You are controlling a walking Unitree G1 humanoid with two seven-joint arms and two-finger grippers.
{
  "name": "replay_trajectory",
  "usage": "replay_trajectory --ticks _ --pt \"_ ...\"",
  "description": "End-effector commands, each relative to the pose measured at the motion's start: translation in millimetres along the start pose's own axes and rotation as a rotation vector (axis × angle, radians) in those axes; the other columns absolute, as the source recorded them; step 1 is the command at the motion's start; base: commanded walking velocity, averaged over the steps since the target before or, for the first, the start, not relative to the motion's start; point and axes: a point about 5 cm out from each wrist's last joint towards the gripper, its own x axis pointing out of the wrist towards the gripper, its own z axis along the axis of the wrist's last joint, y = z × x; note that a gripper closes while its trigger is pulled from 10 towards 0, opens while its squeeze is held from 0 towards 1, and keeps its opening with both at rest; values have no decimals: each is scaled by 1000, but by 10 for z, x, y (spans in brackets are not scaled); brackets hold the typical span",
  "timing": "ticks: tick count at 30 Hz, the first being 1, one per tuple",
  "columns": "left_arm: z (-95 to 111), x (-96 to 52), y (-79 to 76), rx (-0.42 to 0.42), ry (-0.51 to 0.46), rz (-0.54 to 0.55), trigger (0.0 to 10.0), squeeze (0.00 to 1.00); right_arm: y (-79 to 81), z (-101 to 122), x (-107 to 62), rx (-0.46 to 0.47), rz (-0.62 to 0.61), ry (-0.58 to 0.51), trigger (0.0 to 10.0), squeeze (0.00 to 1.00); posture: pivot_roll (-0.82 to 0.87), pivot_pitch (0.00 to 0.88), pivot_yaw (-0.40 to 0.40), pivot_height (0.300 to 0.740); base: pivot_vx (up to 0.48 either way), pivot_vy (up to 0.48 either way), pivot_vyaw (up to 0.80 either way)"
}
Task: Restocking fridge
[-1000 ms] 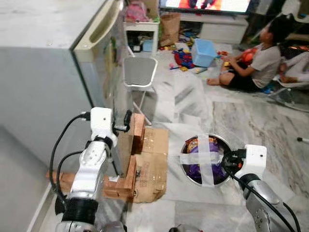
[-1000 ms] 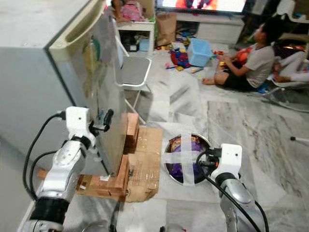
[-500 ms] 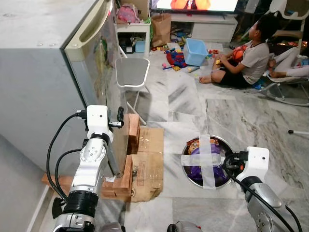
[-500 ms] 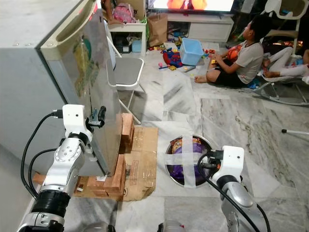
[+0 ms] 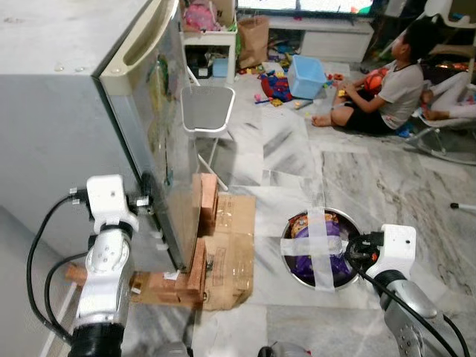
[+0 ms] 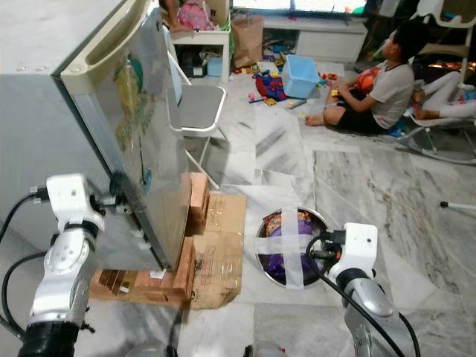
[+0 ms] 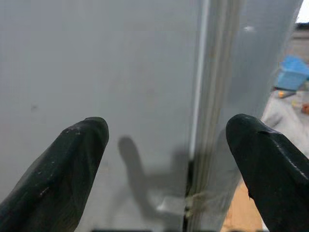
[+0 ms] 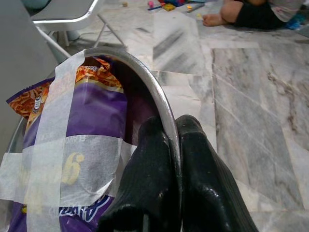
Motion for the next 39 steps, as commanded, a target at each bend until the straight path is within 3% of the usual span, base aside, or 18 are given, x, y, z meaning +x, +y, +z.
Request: replay_trajectory --ticks 1,10,11,18,20,25,33,34,35,39 --pt "61 52 -25 -8 -18 -31 10000 0 2 62 21 -11 12 -23 10000 0 -14 0 -25 740 0 0 0" --pt "260 291 -254 -31 -58 -135 10000 0 14 132 78 -14 10 -46 10000 0 -21 0 -18 740 0 0 0" --pt "311 396 -436 -37 -65 -206 10000 0 27 132 77 -12 14 -48 10000 0 -25 0 -17 740 0 0 0" --pt "392 477 -626 -65 -75 -279 10000 0 29 84 58 -12 15 -37 10000 0 -30 0 -14 740 0 0 0" --pt "420 467 -764 -86 -78 -358 10000 0 27 77 56 -13 16 -34 10000 0 -28 0 -13 740 0 0 0" --pt "413 386 -1077 -58 -82 -527 10000 0 38 96 95 -10 18 -38 10000 0 -23 0 -16 740 0 0 0" --pt "534 280 -1530 -90 -103 -678 10000 0 76 95 121 -5 25 -41 10000 0 -18 0 -15 740 0 0 0" --pt "585 164 -1736 -140 -103 -773 10000 0 83 69 102 -1 25 -35 10000 0 -25 0 -11 740 0 0 0" --pt "608 103 -1820 -169 -100 -824 10000 0 85 56 91 0 24 -33 10000 0 -25 0 -11 740 0 0 0" --pt "718 -315 -2234 -173 -123 -1129 10000 0 40 -29 -33 20 5 -5 10000 0 -31 0 -6 740 0 0 0"
